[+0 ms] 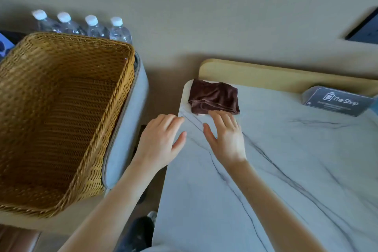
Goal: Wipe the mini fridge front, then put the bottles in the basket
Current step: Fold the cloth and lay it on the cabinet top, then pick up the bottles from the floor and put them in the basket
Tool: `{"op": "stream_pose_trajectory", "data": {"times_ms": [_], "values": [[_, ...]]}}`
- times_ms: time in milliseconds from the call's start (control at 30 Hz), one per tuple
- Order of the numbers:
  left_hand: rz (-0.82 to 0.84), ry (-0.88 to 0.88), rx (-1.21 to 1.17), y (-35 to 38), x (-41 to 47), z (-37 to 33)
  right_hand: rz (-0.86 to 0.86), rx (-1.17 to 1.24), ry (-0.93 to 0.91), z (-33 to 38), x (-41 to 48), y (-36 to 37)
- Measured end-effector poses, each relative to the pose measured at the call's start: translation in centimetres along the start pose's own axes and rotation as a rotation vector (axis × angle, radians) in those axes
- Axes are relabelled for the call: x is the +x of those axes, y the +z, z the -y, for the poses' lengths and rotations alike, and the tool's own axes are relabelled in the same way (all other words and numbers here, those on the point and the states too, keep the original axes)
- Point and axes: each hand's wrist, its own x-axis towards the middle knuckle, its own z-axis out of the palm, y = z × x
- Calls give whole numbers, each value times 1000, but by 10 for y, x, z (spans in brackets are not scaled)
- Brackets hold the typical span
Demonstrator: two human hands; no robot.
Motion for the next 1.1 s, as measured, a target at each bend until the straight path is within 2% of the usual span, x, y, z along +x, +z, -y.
{"op": "stream_pose_trajectory", "data": {"times_ms": [100,267,400,633,767,967,1100], "values": [[-14,18,-4,-11,-36,-15,72,3,33,19,-55,-13],[143,-20,-42,3,-110,-26,242,-49,56,43,-144,-14],[177,-11,-53,-2,-159,-25,272,-108,98,68,-188,-19],[135,27,-29,-47,-234,-10,189,-151,196,137,-246,-31],[137,30,-44,-73,-319,5,165,-146,219,188,-308,-38],[231,-28,-41,-104,-468,18,159,-140,288,265,-431,-53],[224,-23,-51,-130,-512,13,95,-156,335,297,-471,-77]]}}
